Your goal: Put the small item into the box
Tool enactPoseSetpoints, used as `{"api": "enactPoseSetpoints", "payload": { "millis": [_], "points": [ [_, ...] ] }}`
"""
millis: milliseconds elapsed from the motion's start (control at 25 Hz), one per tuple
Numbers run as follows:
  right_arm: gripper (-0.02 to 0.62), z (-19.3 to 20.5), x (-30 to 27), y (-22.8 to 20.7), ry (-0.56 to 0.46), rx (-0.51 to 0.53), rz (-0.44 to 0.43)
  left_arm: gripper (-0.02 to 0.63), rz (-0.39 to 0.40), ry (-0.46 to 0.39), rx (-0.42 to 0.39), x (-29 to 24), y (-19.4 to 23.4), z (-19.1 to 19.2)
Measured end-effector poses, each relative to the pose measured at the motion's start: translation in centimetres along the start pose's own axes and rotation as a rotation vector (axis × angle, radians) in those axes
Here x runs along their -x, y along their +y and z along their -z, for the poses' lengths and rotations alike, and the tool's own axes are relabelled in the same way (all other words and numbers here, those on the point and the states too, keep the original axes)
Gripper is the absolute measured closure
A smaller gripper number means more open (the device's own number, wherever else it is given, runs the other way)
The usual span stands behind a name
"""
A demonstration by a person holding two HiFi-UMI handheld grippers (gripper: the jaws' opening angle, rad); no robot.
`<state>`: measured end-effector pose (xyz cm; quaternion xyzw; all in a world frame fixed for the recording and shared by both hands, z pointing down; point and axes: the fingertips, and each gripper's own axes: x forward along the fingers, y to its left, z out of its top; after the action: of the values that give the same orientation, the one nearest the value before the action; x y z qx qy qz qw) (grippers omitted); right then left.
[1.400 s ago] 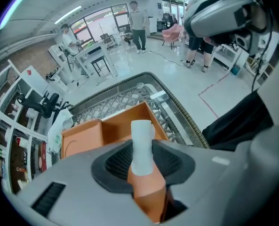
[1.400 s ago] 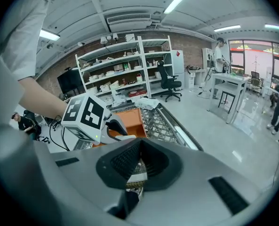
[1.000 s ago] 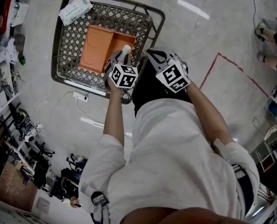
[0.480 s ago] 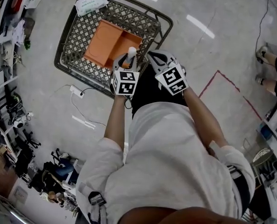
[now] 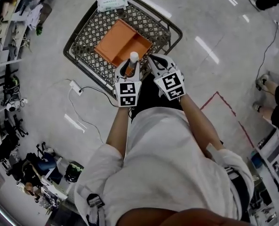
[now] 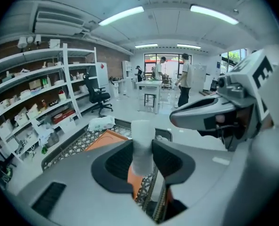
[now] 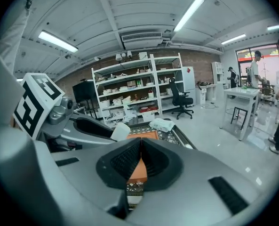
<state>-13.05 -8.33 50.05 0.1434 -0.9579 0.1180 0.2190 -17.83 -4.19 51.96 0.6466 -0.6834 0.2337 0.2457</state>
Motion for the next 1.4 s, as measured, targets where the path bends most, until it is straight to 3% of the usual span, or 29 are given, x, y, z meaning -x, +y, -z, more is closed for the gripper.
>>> {"api": "enactPoseSetpoints", "payload": {
  "millis": [560, 920, 1120, 1400],
  "points": [
    [0.591, -5.3, 6.3, 0.9, -0.183, 0.090, 0.001, 0.469, -0.200, -0.246, 0.148, 8.2, -1.9, -3.3],
    [0.592, -10.6, 12.4, 3.2, -0.369, 0.143, 0.005, 0.469, -0.316, -0.378, 0.144, 15.0, -3.2, -6.0],
    [0.592, -12.4, 14.1, 4.5, -0.423, 0.183, -0.003, 0.469, -0.312, -0.456, 0.141, 17.3, -4.0, -7.3],
    [0.592, -13.9, 14.4, 5.0, -0.440, 0.206, 0.045, 0.469, -0.293, -0.487, 0.139, 19.0, -2.5, -7.9]
  ]
}}
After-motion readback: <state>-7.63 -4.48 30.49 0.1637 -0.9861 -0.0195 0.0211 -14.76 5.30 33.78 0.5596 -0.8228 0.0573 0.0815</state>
